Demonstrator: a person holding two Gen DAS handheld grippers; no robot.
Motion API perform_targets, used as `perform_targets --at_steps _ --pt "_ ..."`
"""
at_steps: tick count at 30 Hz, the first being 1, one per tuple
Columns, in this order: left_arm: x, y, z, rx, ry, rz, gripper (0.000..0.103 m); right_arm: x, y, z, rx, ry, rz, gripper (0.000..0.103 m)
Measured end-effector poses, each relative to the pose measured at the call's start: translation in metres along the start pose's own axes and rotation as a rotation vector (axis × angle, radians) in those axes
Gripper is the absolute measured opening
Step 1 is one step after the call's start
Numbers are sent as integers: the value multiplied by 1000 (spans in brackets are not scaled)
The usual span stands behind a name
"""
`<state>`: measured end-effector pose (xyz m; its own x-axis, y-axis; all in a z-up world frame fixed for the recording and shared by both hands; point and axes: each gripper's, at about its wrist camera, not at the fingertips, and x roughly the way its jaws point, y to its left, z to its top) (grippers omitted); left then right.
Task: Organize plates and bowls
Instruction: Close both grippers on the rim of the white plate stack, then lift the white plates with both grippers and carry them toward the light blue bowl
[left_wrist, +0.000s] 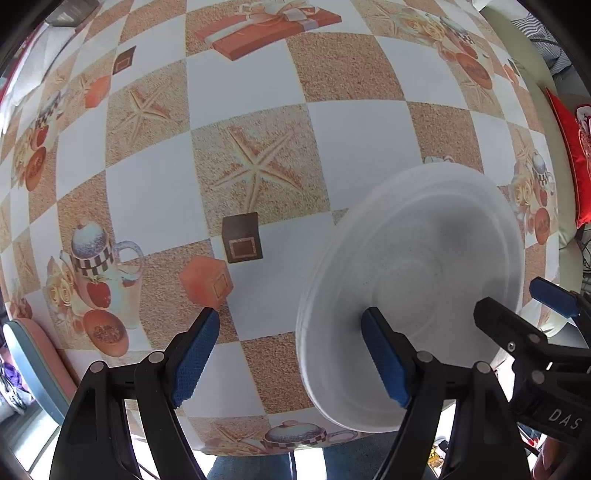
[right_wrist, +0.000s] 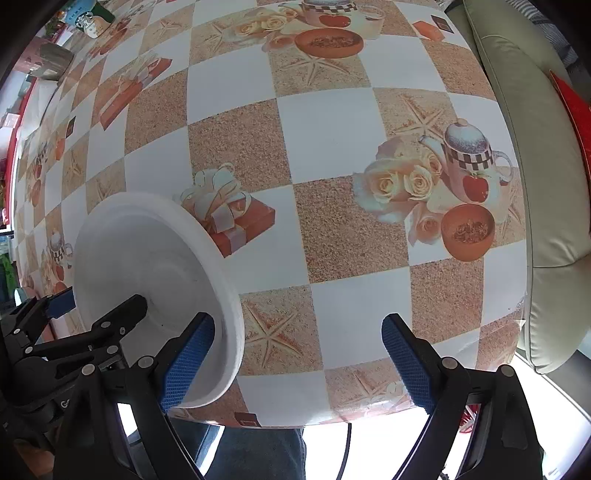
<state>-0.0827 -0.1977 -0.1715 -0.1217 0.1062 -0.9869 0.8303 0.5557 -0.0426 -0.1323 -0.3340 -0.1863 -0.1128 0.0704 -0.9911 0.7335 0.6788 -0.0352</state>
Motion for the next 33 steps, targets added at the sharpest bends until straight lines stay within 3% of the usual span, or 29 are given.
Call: perform_targets --at_steps 7,11,14,15,16,33 --pt "15 -6 0 7 -8 -11 82 17 0 4 -12 21 -3 92" --pt "17 -9 -5 36 -21 -13 77 21 2 2 -15 23 62 54" --pt "15 -18 -5 86 -33 -25 58 24 13 3 -32 32 103 28" --pt "15 -22 -5 105 -32 -32 47 26 18 3 -40 38 108 21" --pt "16 -26 -5 118 -29 -43 40 27 22 4 -49 40 103 19" --pt "20 -28 -11 134 -53 -42 40 33 30 -2 -56 33 72 19"
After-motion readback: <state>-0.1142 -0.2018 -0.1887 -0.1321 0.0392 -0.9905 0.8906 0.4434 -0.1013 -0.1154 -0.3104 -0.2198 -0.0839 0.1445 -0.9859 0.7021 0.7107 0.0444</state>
